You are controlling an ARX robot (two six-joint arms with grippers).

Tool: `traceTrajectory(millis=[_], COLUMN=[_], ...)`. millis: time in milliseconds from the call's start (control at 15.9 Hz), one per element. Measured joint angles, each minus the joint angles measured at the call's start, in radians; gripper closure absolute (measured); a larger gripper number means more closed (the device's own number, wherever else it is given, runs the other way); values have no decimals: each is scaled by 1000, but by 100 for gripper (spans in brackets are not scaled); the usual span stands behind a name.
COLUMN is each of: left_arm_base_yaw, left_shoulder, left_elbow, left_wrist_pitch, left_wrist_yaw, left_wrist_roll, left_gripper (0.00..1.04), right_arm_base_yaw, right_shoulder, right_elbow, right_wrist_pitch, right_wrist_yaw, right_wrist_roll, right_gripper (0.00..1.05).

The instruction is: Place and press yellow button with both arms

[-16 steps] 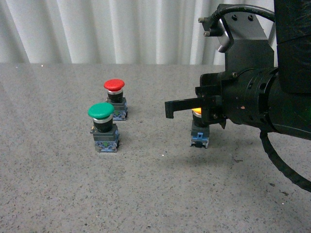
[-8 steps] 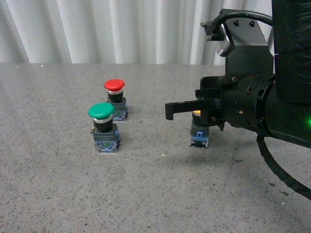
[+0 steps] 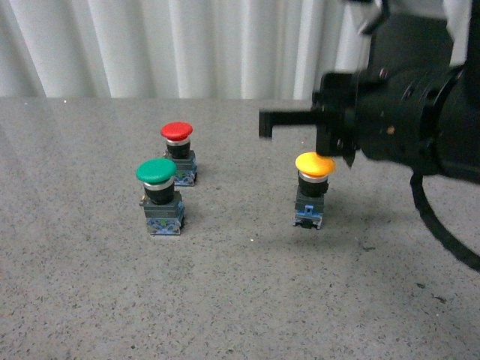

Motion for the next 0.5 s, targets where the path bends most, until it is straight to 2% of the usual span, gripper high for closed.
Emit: traceTrajectory(millis=[125, 502], left_arm_base_yaw=[0, 0], left_shoulder=[0, 0], left_elbow=[0, 0], left_wrist_pitch=[0, 0], left_wrist_yaw=[0, 0], left_wrist_roll=[0, 0], left_gripper=[7, 7], right_arm_base_yaw=[-20, -31], right_shoulder=[-80, -463], right_elbow=[-18, -288], right_wrist_pitch=[103, 74], right_wrist_yaw=[-8, -16], right_wrist_roll=[56, 148], right_gripper=[103, 103])
